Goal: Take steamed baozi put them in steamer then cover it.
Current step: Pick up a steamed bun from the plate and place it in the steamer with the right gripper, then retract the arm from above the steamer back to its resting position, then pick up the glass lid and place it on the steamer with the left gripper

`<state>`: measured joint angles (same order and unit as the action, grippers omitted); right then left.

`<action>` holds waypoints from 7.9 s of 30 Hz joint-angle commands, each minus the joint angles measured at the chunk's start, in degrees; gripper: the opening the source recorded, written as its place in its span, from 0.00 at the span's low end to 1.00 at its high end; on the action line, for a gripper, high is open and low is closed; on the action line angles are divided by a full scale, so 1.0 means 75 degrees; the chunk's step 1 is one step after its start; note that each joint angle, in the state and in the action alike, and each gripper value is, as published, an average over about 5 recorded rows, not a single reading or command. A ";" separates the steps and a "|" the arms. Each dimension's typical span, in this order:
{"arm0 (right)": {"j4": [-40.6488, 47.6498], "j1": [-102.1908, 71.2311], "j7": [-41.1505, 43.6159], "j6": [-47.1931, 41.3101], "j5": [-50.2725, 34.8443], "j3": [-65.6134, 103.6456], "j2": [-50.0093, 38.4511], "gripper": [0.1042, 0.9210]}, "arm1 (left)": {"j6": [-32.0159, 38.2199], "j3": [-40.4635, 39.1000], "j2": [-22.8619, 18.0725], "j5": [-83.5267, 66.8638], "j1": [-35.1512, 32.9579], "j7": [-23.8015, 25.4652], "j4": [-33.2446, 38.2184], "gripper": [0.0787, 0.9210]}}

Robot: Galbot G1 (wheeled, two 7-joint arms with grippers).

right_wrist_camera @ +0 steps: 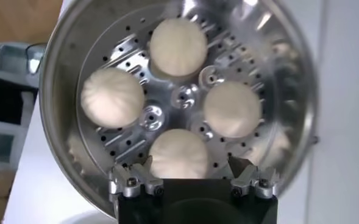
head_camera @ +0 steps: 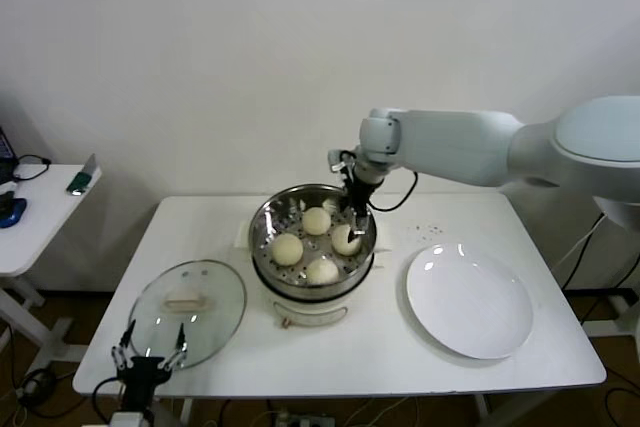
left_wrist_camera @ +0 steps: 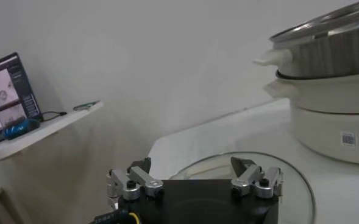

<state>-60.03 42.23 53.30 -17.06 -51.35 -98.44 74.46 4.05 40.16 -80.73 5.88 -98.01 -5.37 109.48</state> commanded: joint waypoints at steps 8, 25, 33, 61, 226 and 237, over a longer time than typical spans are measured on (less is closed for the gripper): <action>-0.2125 -0.0159 -0.3439 0.2351 -0.0164 0.1621 -0.3556 0.88 | -0.0054 0.0066 -0.0026 0.0292 0.0025 0.0014 0.0092 0.88; -0.3854 -0.8202 -0.5552 0.3258 0.1951 0.9798 -0.5905 0.88 | -0.0025 0.0210 -0.0214 0.1039 0.0203 -0.0044 0.0528 0.88; -0.4317 -1.1986 -0.5544 0.3300 0.2634 1.3638 -0.5316 0.88 | 0.0014 0.0359 -0.0216 0.2124 0.0386 0.0022 0.0686 0.88; -0.4641 -1.5435 -0.5639 0.2797 0.3741 1.7398 -0.1896 0.88 | -0.0823 -0.0070 0.0342 1.0246 0.0787 0.0878 -0.0045 0.88; -0.2317 -1.3470 -0.5410 0.3141 0.5344 1.6574 -0.1386 0.88 | -0.6540 -0.7019 0.0248 0.9943 0.6975 0.3041 -0.1536 0.09; -0.2307 -1.3500 -0.5389 0.3157 0.5357 1.6611 -0.1403 0.88 | -0.6540 -0.6990 0.0382 0.9794 0.7035 0.2827 -0.1672 0.09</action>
<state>-77.32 -59.00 12.83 6.59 -11.21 26.04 63.98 -42.17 -12.30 -78.06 79.91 -45.31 16.35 97.47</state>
